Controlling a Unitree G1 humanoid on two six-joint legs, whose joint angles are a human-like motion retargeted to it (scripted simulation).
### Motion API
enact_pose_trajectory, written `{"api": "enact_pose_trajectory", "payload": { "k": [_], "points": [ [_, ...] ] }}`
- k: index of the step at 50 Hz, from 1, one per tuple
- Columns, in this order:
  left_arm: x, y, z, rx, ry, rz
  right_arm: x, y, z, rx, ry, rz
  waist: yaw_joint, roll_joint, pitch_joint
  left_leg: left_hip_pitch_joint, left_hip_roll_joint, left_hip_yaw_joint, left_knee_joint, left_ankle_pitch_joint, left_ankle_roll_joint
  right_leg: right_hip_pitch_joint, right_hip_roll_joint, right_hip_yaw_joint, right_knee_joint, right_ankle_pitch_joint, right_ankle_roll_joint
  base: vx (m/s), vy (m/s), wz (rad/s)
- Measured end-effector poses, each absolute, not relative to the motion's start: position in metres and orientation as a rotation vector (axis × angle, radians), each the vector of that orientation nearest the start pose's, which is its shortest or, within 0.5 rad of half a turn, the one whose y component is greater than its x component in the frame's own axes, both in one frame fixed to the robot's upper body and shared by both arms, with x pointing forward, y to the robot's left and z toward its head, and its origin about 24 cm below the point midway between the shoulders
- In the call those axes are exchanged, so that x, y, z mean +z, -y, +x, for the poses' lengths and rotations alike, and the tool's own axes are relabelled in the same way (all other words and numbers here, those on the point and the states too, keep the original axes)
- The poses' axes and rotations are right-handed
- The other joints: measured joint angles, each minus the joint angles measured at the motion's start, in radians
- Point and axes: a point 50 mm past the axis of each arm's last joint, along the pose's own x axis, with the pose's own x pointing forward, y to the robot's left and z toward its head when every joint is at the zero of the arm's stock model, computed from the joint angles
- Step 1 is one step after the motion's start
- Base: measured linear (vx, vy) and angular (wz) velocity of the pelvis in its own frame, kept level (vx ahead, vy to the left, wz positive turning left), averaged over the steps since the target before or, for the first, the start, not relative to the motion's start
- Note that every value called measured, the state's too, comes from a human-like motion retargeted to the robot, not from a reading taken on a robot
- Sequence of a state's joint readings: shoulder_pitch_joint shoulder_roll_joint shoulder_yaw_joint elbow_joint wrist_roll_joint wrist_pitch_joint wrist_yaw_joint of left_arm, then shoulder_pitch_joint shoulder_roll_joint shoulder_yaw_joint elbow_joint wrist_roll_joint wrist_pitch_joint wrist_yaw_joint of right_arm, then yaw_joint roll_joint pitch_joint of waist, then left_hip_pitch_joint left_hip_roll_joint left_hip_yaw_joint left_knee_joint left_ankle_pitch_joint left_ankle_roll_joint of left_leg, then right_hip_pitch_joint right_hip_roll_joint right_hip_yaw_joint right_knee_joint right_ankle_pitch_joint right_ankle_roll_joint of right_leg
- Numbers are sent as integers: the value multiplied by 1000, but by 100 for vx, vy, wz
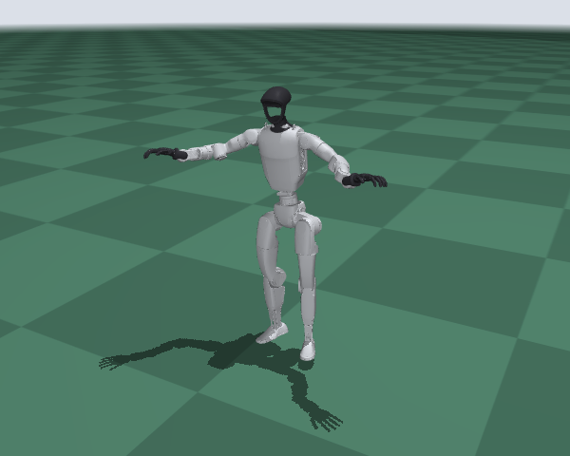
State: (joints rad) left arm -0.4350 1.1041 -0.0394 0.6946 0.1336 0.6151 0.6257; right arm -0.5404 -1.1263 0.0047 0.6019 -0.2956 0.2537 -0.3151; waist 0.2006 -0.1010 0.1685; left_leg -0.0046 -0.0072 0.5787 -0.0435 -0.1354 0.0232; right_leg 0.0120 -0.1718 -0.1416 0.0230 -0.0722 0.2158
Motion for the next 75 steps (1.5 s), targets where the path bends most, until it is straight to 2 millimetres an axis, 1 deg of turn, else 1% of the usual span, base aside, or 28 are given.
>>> {"api": "enact_pose_trajectory", "payload": {
  "k": [3,5,8,10,12,15,19,22,25,27,31,33,35,38,42,45,47,49,53,57,61,63,65,69,70,72,73,75],
  "points": [
    [183,-459,226,1310,-574,1256,228,423,275,-883,-167,-1254,-14,-48,-13,46,-24,-22,137,-77,26,-30,-40,-1,-6,29,12,-33,-5,20],
    [184,-460,225,1303,-610,1280,221,424,275,-866,-196,-1244,-25,-72,-22,75,-32,-72,237,-132,28,-37,-56,-3,-19,50,18,-31,-2,14],
    [188,-460,225,1299,-621,1312,214,424,273,-850,-205,-1227,-58,-84,-34,119,-30,-173,365,-195,16,-36,-56,-24,-45,80,22,-32,2,30],
    [190,-460,227,1303,-603,1323,211,425,270,-849,-201,-1222,-87,-81,-46,152,-25,-233,406,-207,8,-41,-48,-46,-58,100,23,-35,7,49],
    [194,-455,234,1287,-498,1346,211,423,270,-850,-143,-1230,-119,-73,-60,195,-21,-279,390,-194,-2,-79,-48,-65,-16,103,40,-38,12,60],
    [198,-449,239,1360,-369,1244,211,427,263,-905,-119,-1227,-166,-49,-71,254,-12,-337,275,-163,-18,-92,-24,-104,-69,156,27,-44,17,66],
    [206,-436,250,1386,-134,1131,210,427,259,-948,-43,-1230,-210,-15,-93,264,2,-351,93,-170,-66,-174,4,-130,-79,184,33,-51,19,46],
    [211,-432,253,1383,-43,1109,205,426,259,-956,-21,-1224,-222,-1,-101,240,10,-332,2,-155,-98,-221,26,-145,-106,150,31,-53,14,8],
    [216,-433,253,1372,-28,1134,198,422,263,-942,-26,-1217,-210,5,-89,214,19,-299,-44,-124,-118,-253,42,-189,-110,86,26,-51,9,-32],
    [218,-435,252,1360,-51,1162,195,420,266,-924,-36,-1218,-190,7,-76,192,25,-276,-44,-111,-125,-254,48,-220,-110,78,21,-49,6,-55],
    [221,-438,250,1347,-69,1204,198,413,273,-904,4,-1201,-153,18,-61,150,38,-240,-44,-79,-125,-219,63,-196,-90,91,-31,-45,4,-49],
    [222,-439,248,1344,-82,1230,202,409,276,-893,36,-1185,-137,33,-65,125,54,-226,-44,-62,-121,-214,67,-174,-11,61,-69,-41,1,-41],
    [222,-441,246,1341,-117,1261,206,406,279,-877,58,-1173,-119,51,-78,95,76,-212,-43,-47,-116,-231,66,-153,125,5,-104,-39,-1,-44],
    [221,-446,243,1335,-197,1315,208,403,282,-847,55,-1170,-87,64,-102,58,102,-191,-42,-28,-111,-257,57,-108,358,-86,-137,-35,-5,-47],
    [220,-451,238,1317,-288,1374,207,400,285,-812,32,-1173,-43,52,-123,28,111,-162,-43,-6,-104,-229,52,-9,549,-164,-140,-32,-10,-41],
    [217,-452,237,1306,-308,1393,206,398,287,-800,30,-1178,-14,39,-131,11,111,-144,-44,13,-101,-156,63,66,570,-171,-118,-33,-16,-30],
    [216,-451,237,1310,-278,1377,208,397,287,-809,46,-1183,4,31,-123,6,108,-134,-44,27,-98,-82,70,111,523,-133,-97,-34,-19,-23],
    [216,-448,238,1329,-199,1327,214,396,287,-836,85,-1191,22,25,-102,5,107,-124,-44,44,-99,4,74,142,429,-102,-77,-37,-23,-20],
    [218,-441,243,1376,-21,1201,231,394,287,-902,183,-1218,64,14,-48,-10,101,-102,-44,81,-105,138,64,164,169,-126,-37,-44,-27,-27],
    [217,-435,248,1371,58,1147,247,394,286,-936,239,-1264,104,6,-21,-65,96,-83,-44,74,-95,145,53,153,24,-117,-7,-51,-26,-25],
    [214,-430,253,1335,90,1131,254,398,283,-953,248,-1309,103,6,-12,-114,89,-43,-44,33,-84,115,52,131,-56,-62,10,-50,-22,23],
    [212,-429,254,1324,77,1140,255,401,281,-960,227,-1325,87,6,-11,-120,79,-9,-44,34,-83,97,52,110,-81,-30,20,-47,-18,57],
    [209,-430,254,1320,19,1158,253,406,279,-963,177,-1336,69,5,-12,-109,64,14,-44,44,-76,74,51,88,-94,-3,27,-45,-15,62],
    [203,-438,251,1324,-167,1197,246,416,275,-962,42,-1338,36,-9,-15,-42,13,-8,-31,37,-25,17,34,56,-91,37,33,-41,-11,54],
    [201,-440,250,1325,-220,1206,244,419,274,-960,5,-1336,29,-16,-16,-24,-1,-18,-13,21,-9,3,26,50,-88,46,35,-38,-11,40],
    [202,-439,250,1296,-233,1271,241,418,274,-947,4,-1337,16,-36,-19,6,-15,-30,75,-45,12,-44,2,51,-36,45,46,-36,-9,38],
    [198,-444,246,1315,-327,1263,238,423,272,-948,-61,-1325,5,-45,-19,18,-26,-42,122,-78,26,-38,-11,41,-65,62,45,-34,-3,46],
    [194,-448,242,1312,-446,1269,233,426,270,-934,-135,-1309,-14,-58,-19,50,-36,-67,219,-143,39,-42,-29,31,-81,83,46,-33,-2,41]
  ]
}}
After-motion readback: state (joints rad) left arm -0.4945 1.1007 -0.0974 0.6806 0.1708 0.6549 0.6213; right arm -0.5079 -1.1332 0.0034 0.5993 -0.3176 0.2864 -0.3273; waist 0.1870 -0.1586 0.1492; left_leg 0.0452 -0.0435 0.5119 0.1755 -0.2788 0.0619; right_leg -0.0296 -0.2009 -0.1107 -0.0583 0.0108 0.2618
